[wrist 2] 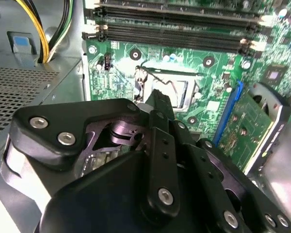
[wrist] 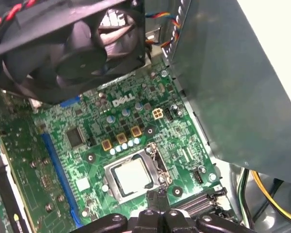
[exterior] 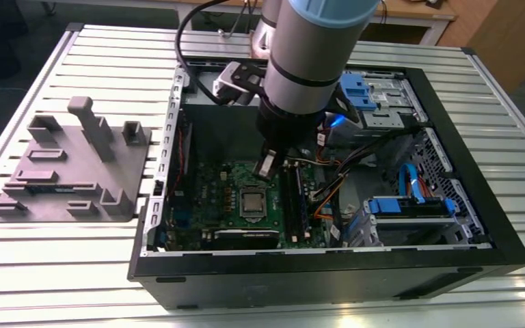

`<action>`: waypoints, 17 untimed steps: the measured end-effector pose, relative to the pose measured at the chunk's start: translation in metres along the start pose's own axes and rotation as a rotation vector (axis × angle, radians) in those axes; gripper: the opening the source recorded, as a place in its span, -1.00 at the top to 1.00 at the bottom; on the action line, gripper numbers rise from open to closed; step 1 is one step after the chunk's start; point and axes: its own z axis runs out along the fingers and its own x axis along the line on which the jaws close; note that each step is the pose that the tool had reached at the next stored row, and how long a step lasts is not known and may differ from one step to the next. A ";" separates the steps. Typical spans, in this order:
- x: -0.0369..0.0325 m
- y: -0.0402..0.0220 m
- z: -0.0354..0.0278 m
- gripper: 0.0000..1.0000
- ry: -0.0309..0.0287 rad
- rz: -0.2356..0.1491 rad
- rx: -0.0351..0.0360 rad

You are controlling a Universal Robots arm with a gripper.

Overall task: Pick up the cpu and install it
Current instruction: 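Install the first cpu locking lever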

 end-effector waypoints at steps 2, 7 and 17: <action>0.0004 -0.0002 0.0003 0.80 -0.0049 -0.003 0.0099; 0.0012 -0.0008 0.0018 0.80 -0.0104 -0.035 0.0262; 0.0022 -0.0012 0.0024 0.80 -0.0102 -0.054 0.0291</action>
